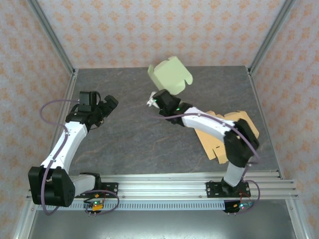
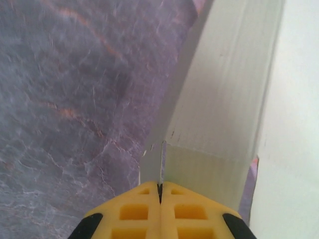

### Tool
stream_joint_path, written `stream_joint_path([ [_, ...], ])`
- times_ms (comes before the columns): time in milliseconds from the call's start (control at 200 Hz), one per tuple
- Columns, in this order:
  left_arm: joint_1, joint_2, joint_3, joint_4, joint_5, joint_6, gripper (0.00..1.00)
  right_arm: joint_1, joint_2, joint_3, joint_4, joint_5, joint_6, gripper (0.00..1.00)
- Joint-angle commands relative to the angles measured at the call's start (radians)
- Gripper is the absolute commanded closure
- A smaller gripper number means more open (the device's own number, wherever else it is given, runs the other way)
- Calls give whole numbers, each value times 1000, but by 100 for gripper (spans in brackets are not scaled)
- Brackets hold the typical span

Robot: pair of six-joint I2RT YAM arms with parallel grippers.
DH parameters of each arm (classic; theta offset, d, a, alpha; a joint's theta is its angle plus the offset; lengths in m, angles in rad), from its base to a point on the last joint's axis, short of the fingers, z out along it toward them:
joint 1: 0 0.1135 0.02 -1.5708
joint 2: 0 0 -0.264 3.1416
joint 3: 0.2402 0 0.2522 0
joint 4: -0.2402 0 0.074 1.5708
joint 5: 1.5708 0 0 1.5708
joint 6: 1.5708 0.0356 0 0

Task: Fold the paper box

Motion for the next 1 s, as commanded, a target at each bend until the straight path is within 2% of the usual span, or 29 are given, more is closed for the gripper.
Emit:
stream_joint_path([
  [0, 16, 20, -36, 79, 47, -31, 0, 72, 107, 51, -82, 270, -45, 100],
  [70, 35, 36, -57, 102, 78, -42, 0, 111, 142, 29, -90, 312, -10, 96],
  [140, 65, 44, -70, 106, 97, -53, 0, 139, 138, 1, -131, 291, 61, 82],
  [235, 102, 35, -86, 111, 105, -63, 0, 145, 45, -66, -241, 92, 170, 71],
  [245, 105, 34, -86, 110, 105, -63, 0, 146, 29, -79, -240, 67, 174, 69],
  [255, 109, 32, -85, 109, 104, -61, 0, 144, 19, -91, -239, 41, 178, 61],
  [270, 113, 30, -86, 107, 102, -60, 0, 146, -8, -111, -236, 6, 183, 58],
  [350, 126, 21, -77, 92, 80, -46, 0, 147, -160, -221, -204, -154, 207, 56],
  [445, 126, 25, -64, 102, 67, -45, 0, 143, -368, -344, -110, -259, 251, 54],
  [496, 126, 35, -59, 119, 69, -44, 0, 134, -466, -400, -39, -317, 297, 46],
  [536, 126, 49, -58, 136, 70, -42, 0, 112, -532, -440, 44, -354, 350, 33],
  [551, 125, 53, -58, 144, 69, -41, 0, 100, -559, -459, 93, -357, 397, 26],
  [596, 118, 67, -57, 170, 61, -32, 0, 62, -600, -494, 200, -315, 550, 18],
  [656, 104, 95, -43, 195, 50, -12, 0, -31, -604, -497, 243, -266, 848, 16],
  [731, 82, 149, 3, 191, 46, 25, 0, -148, -558, -443, 98, -222, 1302, 17],
  [786, 55, 191, 44, 183, 55, 48, 0, -214, -486, -385, -36, -283, 1579, 18],
  [886, -10, 249, 91, 167, 39, 65, 0, -233, -354, -324, -92, -481, 1822, 17],
  [996, -43, 256, 78, 175, -3, 71, 0, -222, -248, -363, 112, -651, 1969, 17],
])
